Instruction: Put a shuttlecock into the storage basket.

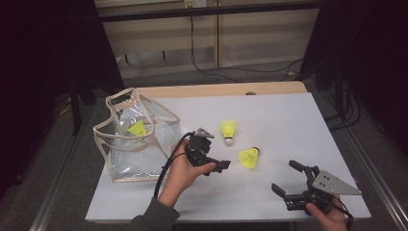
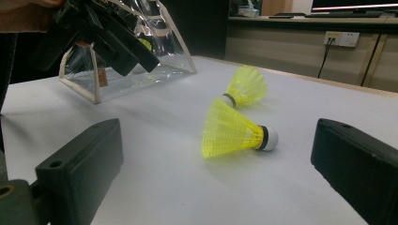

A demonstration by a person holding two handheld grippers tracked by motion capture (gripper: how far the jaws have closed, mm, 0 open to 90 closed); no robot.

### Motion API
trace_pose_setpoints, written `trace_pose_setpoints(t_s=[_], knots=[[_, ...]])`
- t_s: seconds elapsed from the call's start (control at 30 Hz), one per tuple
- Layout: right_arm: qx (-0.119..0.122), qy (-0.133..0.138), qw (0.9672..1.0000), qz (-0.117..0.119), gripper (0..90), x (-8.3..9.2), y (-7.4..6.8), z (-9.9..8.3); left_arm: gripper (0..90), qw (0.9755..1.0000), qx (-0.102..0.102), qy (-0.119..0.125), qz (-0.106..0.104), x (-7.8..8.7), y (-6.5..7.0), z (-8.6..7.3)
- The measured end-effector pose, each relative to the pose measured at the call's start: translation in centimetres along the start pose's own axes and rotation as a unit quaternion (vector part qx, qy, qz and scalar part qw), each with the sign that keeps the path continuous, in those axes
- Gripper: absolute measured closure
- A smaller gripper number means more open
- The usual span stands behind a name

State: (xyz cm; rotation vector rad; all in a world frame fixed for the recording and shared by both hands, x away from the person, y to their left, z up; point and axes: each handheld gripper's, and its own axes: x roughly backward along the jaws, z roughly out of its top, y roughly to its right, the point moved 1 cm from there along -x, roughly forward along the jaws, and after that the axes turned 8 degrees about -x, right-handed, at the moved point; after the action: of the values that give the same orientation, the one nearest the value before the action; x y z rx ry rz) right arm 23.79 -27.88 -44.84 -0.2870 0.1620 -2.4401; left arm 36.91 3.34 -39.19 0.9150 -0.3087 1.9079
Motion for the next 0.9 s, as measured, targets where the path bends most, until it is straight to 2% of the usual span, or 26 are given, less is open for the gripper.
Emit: trace_pose_setpoints(t_s=[0.27,0.5,0.67,0.8,0.9], knots=[[0.002,0.001,1.0000,0.000,2.8,0.0,0.0,0.0,5.2,0.9999,0.005,0.010,0.004,-0.7,-0.3,0.1],[0.000,-0.001,1.0000,-0.001,2.8,0.1,0.0,0.0,3.5,0.9999,0.001,0.016,0.007,-1.4,-0.4,0.3],[0.001,-0.001,1.0000,-0.003,2.8,0.1,0.0,-0.1,2.3,0.9999,0.002,0.016,0.003,-1.9,-0.4,0.5],[0.001,-0.002,1.0000,-0.004,2.8,0.2,0.0,-0.1,1.6,0.9998,0.002,0.021,0.008,-2.3,-0.4,0.7],[0.002,-0.001,1.0000,-0.004,2.8,0.2,0.1,-0.1,1.6,0.9995,0.010,0.025,0.016,-2.5,-0.4,1.0]])
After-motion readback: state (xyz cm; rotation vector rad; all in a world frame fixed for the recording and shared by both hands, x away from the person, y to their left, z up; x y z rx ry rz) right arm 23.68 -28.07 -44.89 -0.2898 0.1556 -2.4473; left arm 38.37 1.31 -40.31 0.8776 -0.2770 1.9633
